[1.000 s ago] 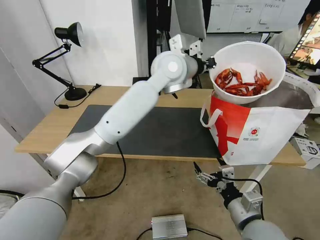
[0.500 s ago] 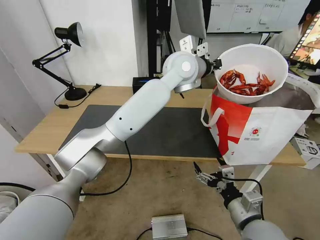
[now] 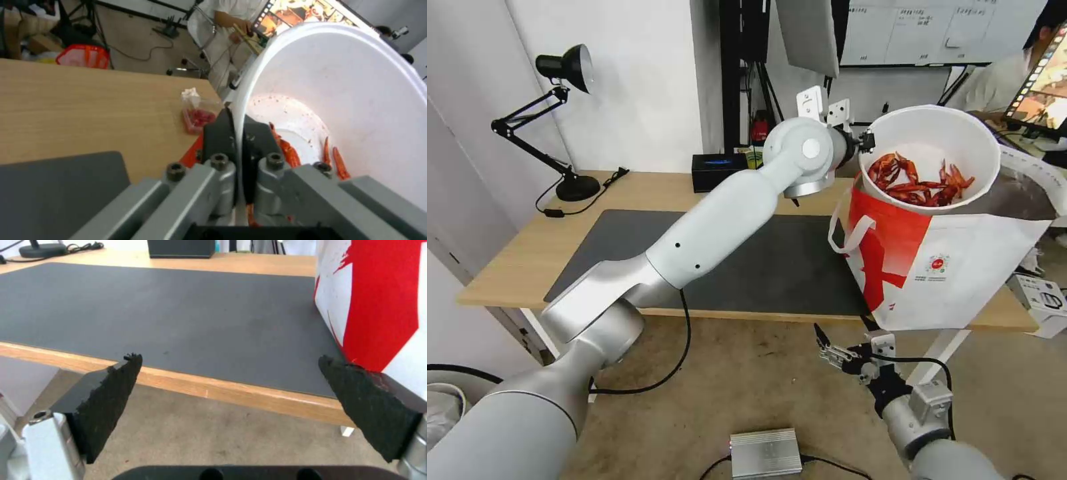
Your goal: Pick up the trash from the table and place it into the takeout bag.
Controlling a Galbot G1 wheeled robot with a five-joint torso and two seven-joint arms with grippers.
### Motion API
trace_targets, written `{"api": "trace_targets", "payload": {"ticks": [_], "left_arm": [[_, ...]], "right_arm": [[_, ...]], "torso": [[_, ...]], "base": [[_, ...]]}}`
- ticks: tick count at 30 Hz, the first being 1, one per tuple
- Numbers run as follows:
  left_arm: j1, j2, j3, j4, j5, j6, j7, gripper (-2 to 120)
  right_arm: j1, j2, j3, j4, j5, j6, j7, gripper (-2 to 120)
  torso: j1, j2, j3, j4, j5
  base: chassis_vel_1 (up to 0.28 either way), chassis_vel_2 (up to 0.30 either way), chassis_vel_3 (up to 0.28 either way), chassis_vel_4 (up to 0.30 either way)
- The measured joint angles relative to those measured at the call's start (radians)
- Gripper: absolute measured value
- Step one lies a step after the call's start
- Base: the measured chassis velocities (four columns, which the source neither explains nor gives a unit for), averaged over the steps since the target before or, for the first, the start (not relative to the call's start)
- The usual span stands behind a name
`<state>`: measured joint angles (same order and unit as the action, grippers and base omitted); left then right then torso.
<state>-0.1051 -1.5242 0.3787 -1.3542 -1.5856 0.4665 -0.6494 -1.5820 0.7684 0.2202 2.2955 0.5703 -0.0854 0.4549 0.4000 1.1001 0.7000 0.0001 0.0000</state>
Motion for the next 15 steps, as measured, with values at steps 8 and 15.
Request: {"api": "trace_targets", "payload": {"ticks": [8, 15], "left_arm": [[-0.009, 0.005, 0.000, -0.011, -0.001, 0.001, 0.005, 37], [-0.015, 0.009, 0.002, -0.017, -0.004, 0.005, 0.006, 61]], "right_arm": [[0.000, 0.000, 0.000, 0.000, 0.000, 0.000, 0.000, 100], [0.000, 0.000, 0.000, 0.000, 0.000, 0.000, 0.000, 100]], "torso": [[0.000, 0.000, 0.000, -0.0001, 0.0000], [0.000, 0.000, 0.000, 0.0000, 0.0000]], "base": [[0.000, 0.000, 0.000, 0.000], [0.000, 0.000, 0.000, 0.000]]}}
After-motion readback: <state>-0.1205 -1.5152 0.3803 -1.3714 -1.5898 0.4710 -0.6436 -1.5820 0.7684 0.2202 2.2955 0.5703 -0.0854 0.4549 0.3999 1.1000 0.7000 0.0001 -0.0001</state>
